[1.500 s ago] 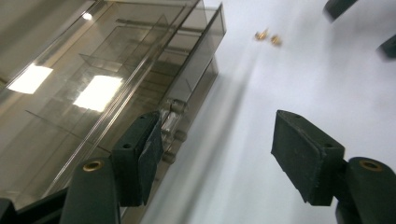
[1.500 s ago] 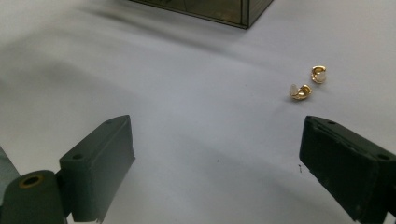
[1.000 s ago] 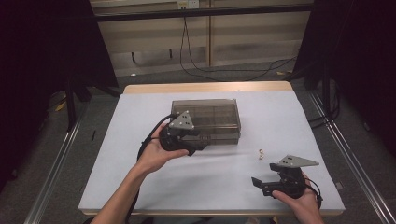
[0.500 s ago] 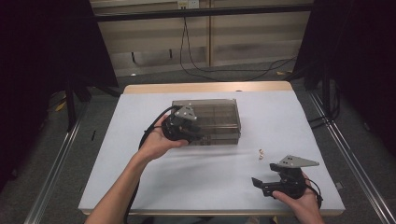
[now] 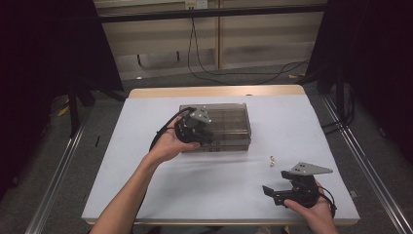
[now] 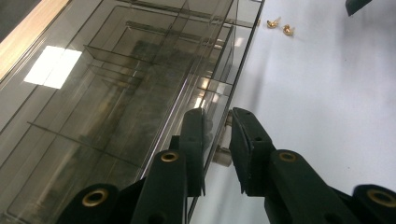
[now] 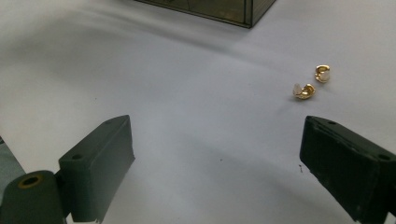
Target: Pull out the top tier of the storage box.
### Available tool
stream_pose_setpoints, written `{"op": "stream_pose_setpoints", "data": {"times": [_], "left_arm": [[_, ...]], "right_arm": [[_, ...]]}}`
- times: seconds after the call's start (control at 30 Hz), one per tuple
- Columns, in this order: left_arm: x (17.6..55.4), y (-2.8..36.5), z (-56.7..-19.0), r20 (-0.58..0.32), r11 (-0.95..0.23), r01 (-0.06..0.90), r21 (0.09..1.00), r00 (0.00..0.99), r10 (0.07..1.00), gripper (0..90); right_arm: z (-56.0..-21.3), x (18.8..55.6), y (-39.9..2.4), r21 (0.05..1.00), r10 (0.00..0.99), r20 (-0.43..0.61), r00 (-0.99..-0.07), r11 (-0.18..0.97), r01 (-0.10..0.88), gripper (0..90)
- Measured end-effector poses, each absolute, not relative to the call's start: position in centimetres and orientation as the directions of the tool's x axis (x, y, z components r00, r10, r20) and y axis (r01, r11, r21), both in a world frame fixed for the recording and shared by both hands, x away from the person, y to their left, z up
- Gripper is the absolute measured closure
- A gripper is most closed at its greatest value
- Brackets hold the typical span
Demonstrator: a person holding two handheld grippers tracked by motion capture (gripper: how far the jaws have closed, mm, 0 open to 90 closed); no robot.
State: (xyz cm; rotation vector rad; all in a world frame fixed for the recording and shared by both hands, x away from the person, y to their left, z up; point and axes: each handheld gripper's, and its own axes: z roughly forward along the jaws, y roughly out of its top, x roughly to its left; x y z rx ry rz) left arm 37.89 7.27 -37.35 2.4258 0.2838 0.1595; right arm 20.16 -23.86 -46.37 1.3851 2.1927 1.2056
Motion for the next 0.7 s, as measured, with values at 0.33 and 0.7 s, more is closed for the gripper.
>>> {"op": "stream_pose_setpoints", "data": {"times": [0.33, 0.7], "left_arm": [[38.11, 6.77, -37.78, 0.047, -0.764, 0.157, 0.626, 0.970, 0.238, 78.8], [38.30, 6.31, -37.93, 0.047, -0.788, 0.151, 0.597, 0.974, 0.223, 79.6]], "right_arm": [[-46.39, 20.19, -23.85, 0.767, 0.844, 0.188, -0.502, 0.193, 0.612, 9.5], [-46.39, 20.17, -23.86, 0.766, 0.844, 0.187, -0.503, 0.195, 0.612, 9.4]]}}
